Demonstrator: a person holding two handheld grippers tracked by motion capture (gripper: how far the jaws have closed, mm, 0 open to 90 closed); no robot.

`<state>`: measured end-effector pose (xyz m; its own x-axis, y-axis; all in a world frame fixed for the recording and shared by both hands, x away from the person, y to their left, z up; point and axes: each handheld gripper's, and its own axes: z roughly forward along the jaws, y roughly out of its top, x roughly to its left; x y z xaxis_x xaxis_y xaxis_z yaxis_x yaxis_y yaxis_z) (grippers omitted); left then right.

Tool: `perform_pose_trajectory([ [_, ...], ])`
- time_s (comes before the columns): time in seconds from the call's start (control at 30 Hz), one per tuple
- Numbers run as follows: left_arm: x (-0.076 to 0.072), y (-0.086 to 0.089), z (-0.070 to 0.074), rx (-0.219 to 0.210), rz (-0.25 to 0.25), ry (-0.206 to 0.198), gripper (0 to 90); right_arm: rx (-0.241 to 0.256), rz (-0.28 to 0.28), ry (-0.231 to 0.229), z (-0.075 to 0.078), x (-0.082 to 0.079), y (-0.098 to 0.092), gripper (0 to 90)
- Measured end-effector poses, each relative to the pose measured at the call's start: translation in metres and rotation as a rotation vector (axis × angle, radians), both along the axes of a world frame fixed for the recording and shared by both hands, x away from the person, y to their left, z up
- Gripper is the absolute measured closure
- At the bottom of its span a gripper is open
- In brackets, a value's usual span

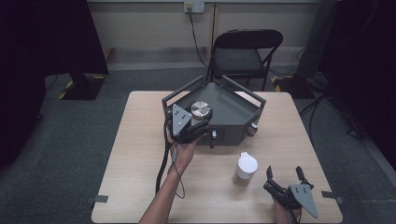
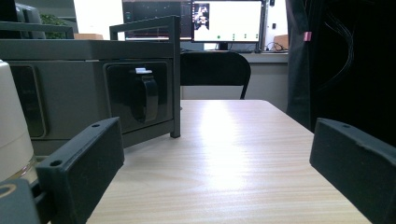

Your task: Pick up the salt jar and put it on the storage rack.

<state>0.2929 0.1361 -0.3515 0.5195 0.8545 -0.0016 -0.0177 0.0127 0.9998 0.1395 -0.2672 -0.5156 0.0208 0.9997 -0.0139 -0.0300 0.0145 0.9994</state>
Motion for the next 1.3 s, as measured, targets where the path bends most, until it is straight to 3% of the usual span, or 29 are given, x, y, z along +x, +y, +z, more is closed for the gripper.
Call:
perform_pose_trajectory([
  [0.1,0.006,-0.005,0.006,0.009,0.027,-0.006,34.9,0.000,0.001,0.000,0.000,0.000,0.000,1.4],
  [0.27,0.021,-0.014,0.012,-0.014,0.078,0.015,34.9,0.001,-0.001,0.000,0.000,0.000,0.000,1.4],
  [0.6,0.049,-0.029,0.002,0.001,0.136,0.060,34.9,0.001,0.000,0.000,0.000,0.000,0.000,1.4],
  [0.93,0.060,-0.039,-0.009,0.025,0.171,0.085,34.9,0.001,0.002,-0.001,0.000,0.000,0.000,1.4],
  [1.07,0.063,-0.038,-0.010,0.008,0.176,0.104,34.9,0.001,0.002,-0.001,0.000,0.000,0.000,1.4],
  [1.17,0.063,-0.041,-0.011,0.024,0.187,0.111,34.9,0.000,0.002,-0.001,0.000,0.000,0.000,1.4],
  [1.3,0.064,-0.039,-0.013,0.000,0.201,0.116,34.8,0.001,0.001,-0.003,-0.001,0.000,0.000,1.4],
])
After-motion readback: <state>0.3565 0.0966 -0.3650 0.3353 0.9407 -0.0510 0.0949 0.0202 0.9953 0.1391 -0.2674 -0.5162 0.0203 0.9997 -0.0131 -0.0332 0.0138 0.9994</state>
